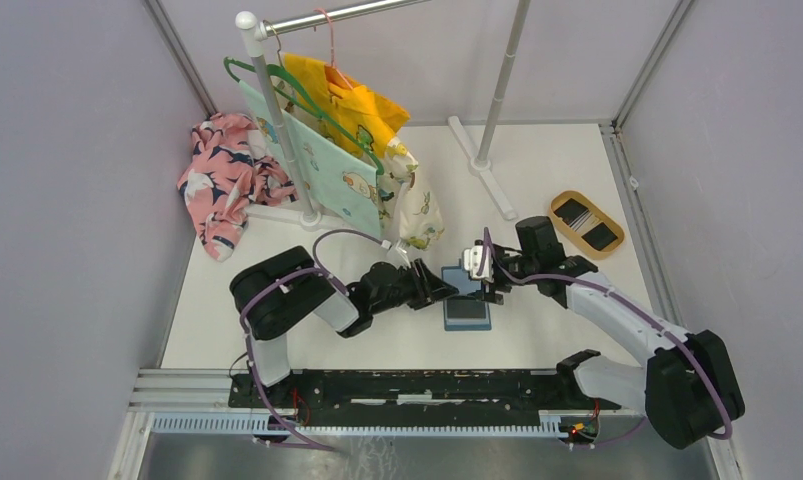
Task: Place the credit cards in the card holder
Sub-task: Open the card holder at the center of the board.
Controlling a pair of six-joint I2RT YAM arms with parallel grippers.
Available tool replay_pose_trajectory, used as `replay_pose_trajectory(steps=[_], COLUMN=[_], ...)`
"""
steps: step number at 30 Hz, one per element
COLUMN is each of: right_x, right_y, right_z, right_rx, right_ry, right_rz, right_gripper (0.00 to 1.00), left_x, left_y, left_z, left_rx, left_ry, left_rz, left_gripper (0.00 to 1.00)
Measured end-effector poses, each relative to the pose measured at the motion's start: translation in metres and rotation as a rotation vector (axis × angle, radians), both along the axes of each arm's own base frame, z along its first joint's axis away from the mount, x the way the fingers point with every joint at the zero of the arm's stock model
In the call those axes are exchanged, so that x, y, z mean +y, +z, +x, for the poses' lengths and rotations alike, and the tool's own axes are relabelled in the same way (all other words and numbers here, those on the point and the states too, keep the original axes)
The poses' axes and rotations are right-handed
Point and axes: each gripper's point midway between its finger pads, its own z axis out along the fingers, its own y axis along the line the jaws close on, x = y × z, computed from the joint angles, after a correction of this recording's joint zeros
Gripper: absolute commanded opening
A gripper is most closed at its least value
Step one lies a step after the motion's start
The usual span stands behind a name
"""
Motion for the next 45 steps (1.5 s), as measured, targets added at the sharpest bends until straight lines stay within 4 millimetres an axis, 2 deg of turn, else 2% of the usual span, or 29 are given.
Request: replay_pose_trajectory(steps=[6, 10, 12, 15, 16, 18, 22, 23, 25, 28, 29, 30, 33, 36, 41, 45], right_x=[-0.004, -0.010, -0.011, -0.012, -0.012, -0.012, -0.013, -0.014, -0.016, -0.019, -0.020, -0.022, -0.024, -0.025, -0.021, -0.013], right_y=[0.005, 0.011, 0.013, 0.012, 0.010, 0.002, -0.033, -0.041, -0.053, -0.062, -0.065, -0.067, -0.069, -0.066, -0.056, -0.047], right_z=[0.000, 0.003, 0.005, 0.006, 0.006, 0.006, 0.002, 0.001, 0.002, 0.013, 0.017, 0.020, 0.029, 0.035, 0.047, 0.052], right_rx=[-0.061, -0.078, -0.082, -0.076, -0.068, -0.036, 0.098, 0.131, 0.173, 0.194, 0.197, 0.199, 0.200, 0.197, 0.167, 0.127], right_ry=[0.021, -0.003, -0.015, -0.020, -0.023, -0.027, -0.045, -0.059, -0.099, -0.181, -0.211, -0.236, -0.293, -0.326, -0.323, -0.289], right_rz=[-0.001, 0.013, 0.018, 0.023, 0.023, 0.013, -0.038, -0.056, -0.082, -0.108, -0.116, -0.121, -0.124, -0.103, -0.038, 0.005], right_gripper=[0.74, 0.66, 0.59, 0.39, 0.31, 0.24, 0.19, 0.19, 0.19, 0.20, 0.21, 0.21, 0.27, 0.41, 0.57, 0.60], left_x=[-0.007, -0.016, -0.017, -0.013, -0.010, -0.002, 0.018, 0.022, 0.031, 0.045, 0.050, 0.053, 0.068, 0.077, 0.076, 0.073], left_y=[0.010, 0.014, 0.013, 0.007, 0.006, 0.013, 0.045, 0.053, 0.068, 0.079, 0.080, 0.079, 0.066, 0.050, 0.034, 0.034], left_z=[0.012, 0.025, 0.032, 0.039, 0.040, 0.042, 0.041, 0.040, 0.036, 0.032, 0.031, 0.030, 0.027, 0.028, 0.017, 0.011], left_rx=[-0.019, -0.027, -0.037, -0.076, -0.091, -0.142, -0.288, -0.323, -0.397, -0.484, -0.504, -0.517, -0.539, -0.539, -0.552, -0.564], left_ry=[0.012, 0.023, 0.032, 0.043, 0.046, 0.052, 0.059, 0.058, 0.048, 0.044, 0.045, 0.042, 0.029, -0.002, -0.115, -0.162], left_rz=[-0.025, -0.029, -0.008, 0.084, 0.113, 0.164, 0.208, 0.214, 0.227, 0.264, 0.280, 0.294, 0.345, 0.391, 0.423, 0.414], left_gripper=[0.47, 0.46, 0.45, 0.44, 0.44, 0.44, 0.44, 0.45, 0.54, 0.81, 0.88, 0.90, 0.88, 0.76, 0.74, 0.74])
